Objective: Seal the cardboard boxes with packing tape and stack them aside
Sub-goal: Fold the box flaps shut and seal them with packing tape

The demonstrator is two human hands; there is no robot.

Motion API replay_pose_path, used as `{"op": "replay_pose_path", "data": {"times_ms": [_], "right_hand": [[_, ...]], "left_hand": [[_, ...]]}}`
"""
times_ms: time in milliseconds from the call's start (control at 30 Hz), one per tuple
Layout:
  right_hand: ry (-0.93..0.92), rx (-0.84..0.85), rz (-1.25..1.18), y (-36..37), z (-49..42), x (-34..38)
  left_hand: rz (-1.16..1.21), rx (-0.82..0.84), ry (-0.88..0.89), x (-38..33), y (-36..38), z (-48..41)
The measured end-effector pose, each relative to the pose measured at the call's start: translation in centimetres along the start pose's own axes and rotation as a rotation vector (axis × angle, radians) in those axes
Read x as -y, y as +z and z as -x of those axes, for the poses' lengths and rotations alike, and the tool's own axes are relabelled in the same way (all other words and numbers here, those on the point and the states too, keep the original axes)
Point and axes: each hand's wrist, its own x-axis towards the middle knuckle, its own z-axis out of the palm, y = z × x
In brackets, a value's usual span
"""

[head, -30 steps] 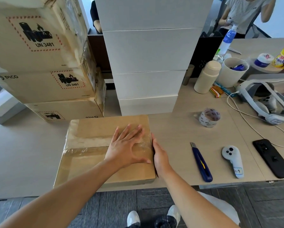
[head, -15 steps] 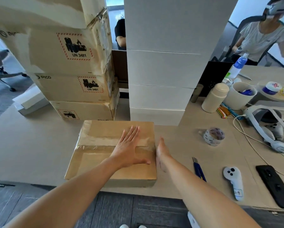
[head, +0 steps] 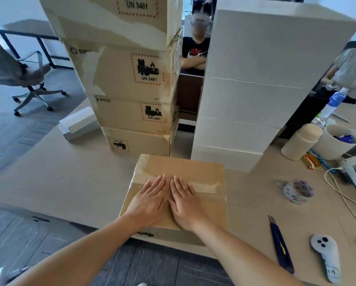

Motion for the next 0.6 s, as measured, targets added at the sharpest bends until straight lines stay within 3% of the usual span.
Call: {"op": "replay_pose_path", "data": {"times_ms": [200, 367, 600], "right_hand": [[-0.132, 0.037, 0.134, -1.8, 0.8, -3.4], [0.045, -0.100, 0.102, -1.4, 3.0, -4.8], [0.129, -0.235, 0.066, -1.2, 5.1, -7.5]], "left_hand": [[0.000, 0.022, 0.126, 4.3, -1.2, 0.0], [-0.013, 0.014, 0.077, 4.8, -1.5, 0.4], [-0.032, -0.085, -0.061, 4.6, -1.6, 1.3]]}}
